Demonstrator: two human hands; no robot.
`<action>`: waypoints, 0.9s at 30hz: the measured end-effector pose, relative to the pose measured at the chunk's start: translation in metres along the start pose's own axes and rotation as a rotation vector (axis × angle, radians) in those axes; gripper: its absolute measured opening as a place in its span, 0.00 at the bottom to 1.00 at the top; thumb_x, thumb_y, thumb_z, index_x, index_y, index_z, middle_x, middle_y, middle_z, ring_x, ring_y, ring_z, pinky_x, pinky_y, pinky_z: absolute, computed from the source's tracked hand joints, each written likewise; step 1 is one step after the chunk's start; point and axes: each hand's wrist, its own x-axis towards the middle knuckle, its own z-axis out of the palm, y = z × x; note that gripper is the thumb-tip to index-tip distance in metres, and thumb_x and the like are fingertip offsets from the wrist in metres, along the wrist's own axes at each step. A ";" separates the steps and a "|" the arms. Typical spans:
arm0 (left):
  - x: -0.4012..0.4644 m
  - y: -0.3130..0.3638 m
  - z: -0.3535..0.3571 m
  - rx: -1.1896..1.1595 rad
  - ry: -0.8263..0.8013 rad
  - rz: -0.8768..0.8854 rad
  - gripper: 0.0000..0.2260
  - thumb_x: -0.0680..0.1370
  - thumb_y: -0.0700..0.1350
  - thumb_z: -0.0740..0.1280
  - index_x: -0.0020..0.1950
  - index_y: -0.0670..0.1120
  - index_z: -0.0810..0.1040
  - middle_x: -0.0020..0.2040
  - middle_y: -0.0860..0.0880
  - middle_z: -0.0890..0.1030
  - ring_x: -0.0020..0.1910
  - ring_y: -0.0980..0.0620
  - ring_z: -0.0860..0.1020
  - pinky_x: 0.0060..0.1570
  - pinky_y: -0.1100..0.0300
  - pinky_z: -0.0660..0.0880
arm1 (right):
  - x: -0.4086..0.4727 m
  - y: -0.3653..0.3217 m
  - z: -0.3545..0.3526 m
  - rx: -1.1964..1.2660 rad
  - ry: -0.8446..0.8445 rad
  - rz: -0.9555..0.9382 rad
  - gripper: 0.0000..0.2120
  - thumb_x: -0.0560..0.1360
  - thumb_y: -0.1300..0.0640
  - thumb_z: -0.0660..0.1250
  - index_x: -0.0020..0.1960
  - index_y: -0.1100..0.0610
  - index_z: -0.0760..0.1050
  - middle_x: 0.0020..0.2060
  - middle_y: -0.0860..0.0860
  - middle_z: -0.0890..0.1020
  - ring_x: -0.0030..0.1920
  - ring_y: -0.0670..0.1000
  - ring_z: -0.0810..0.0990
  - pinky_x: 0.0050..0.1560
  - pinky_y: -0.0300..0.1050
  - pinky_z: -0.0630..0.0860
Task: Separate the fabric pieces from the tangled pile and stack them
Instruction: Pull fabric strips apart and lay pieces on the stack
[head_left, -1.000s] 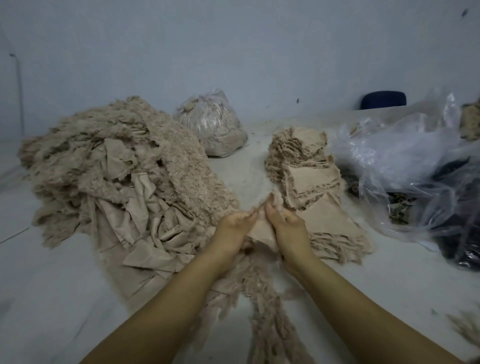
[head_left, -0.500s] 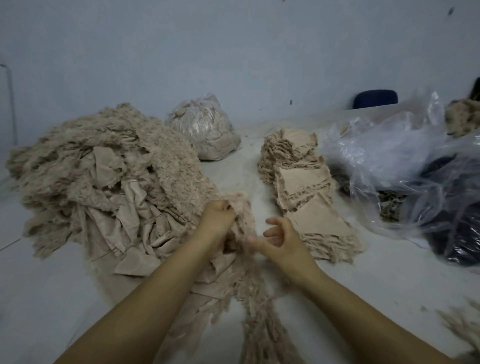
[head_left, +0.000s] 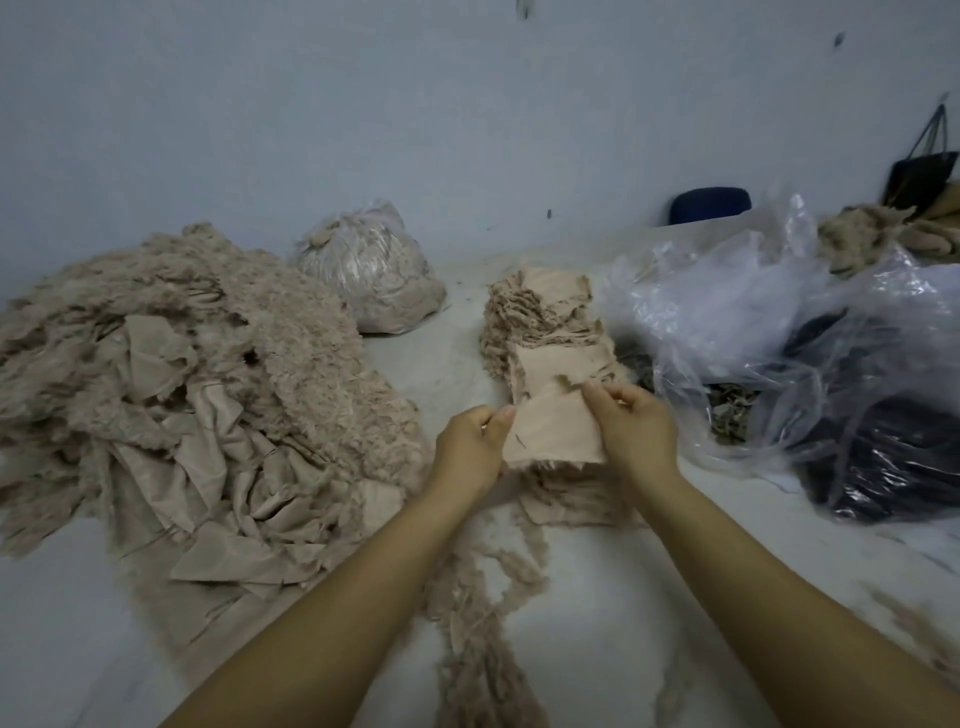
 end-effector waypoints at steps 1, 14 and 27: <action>0.005 0.002 0.005 -0.022 -0.017 -0.029 0.18 0.81 0.49 0.60 0.34 0.42 0.68 0.24 0.47 0.71 0.21 0.55 0.71 0.31 0.59 0.66 | 0.010 0.002 -0.006 -0.054 0.002 0.005 0.09 0.75 0.50 0.69 0.44 0.55 0.83 0.39 0.48 0.82 0.43 0.48 0.78 0.48 0.43 0.73; -0.021 -0.060 -0.157 0.584 -0.743 -0.065 0.16 0.64 0.54 0.78 0.50 0.57 0.79 0.43 0.62 0.78 0.41 0.66 0.76 0.42 0.75 0.70 | -0.067 0.002 0.029 -0.296 -0.418 -0.460 0.04 0.75 0.60 0.68 0.47 0.56 0.81 0.42 0.49 0.78 0.42 0.47 0.74 0.45 0.36 0.69; -0.043 -0.056 -0.138 0.154 -0.359 0.050 0.10 0.75 0.42 0.70 0.39 0.49 0.70 0.29 0.56 0.68 0.28 0.59 0.65 0.30 0.64 0.62 | -0.120 -0.024 0.086 0.192 -0.573 0.088 0.10 0.74 0.65 0.69 0.37 0.52 0.77 0.32 0.48 0.77 0.33 0.46 0.74 0.33 0.38 0.71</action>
